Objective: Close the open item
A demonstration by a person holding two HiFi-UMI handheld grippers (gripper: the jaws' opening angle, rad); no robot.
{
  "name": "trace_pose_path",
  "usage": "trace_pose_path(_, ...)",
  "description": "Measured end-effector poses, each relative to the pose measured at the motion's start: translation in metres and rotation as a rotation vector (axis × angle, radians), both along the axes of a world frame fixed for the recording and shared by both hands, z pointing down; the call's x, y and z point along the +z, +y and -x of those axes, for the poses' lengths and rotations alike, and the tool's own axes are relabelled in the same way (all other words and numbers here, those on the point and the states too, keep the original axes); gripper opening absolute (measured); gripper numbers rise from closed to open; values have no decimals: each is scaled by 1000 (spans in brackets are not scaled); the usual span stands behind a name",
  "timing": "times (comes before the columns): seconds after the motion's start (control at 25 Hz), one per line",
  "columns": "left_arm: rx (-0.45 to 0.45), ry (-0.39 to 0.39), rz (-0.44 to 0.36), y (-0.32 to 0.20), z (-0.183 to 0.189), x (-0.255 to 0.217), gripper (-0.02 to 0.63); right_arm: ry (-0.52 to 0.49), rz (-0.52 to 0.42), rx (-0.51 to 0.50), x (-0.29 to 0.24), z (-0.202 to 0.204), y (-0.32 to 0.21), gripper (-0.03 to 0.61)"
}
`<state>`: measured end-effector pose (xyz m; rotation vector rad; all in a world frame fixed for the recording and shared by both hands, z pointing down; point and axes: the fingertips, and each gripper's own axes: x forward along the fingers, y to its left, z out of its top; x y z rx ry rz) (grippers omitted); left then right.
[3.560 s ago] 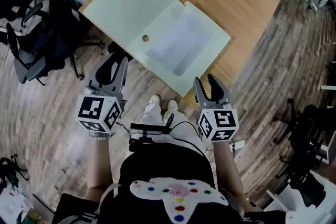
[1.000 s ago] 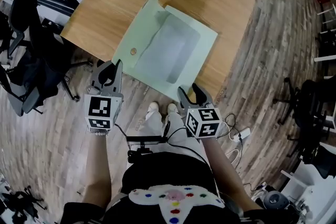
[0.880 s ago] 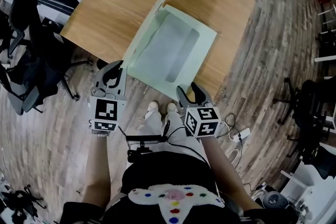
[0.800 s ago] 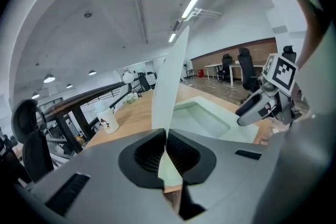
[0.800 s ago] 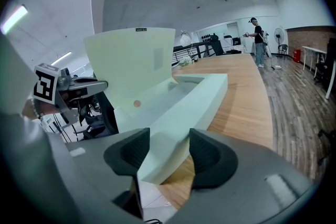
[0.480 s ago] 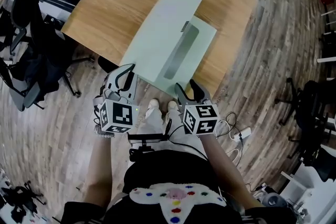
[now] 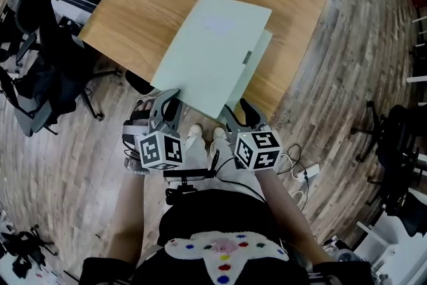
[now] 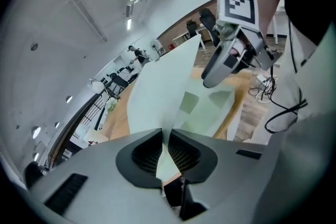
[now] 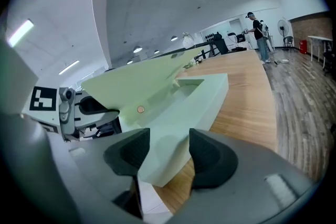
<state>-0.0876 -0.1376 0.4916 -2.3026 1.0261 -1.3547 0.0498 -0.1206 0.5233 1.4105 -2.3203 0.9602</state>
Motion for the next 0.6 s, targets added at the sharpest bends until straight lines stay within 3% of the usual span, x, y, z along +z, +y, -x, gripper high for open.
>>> trace_pose_path(0.32,82,-195,-13,6,-13,15,34,1,-67,83,-30,-55,-30,213)
trace_pose_path(0.6,145,-332,4,9,-18,30,40,94,-168,60,-49,-71,-70,75)
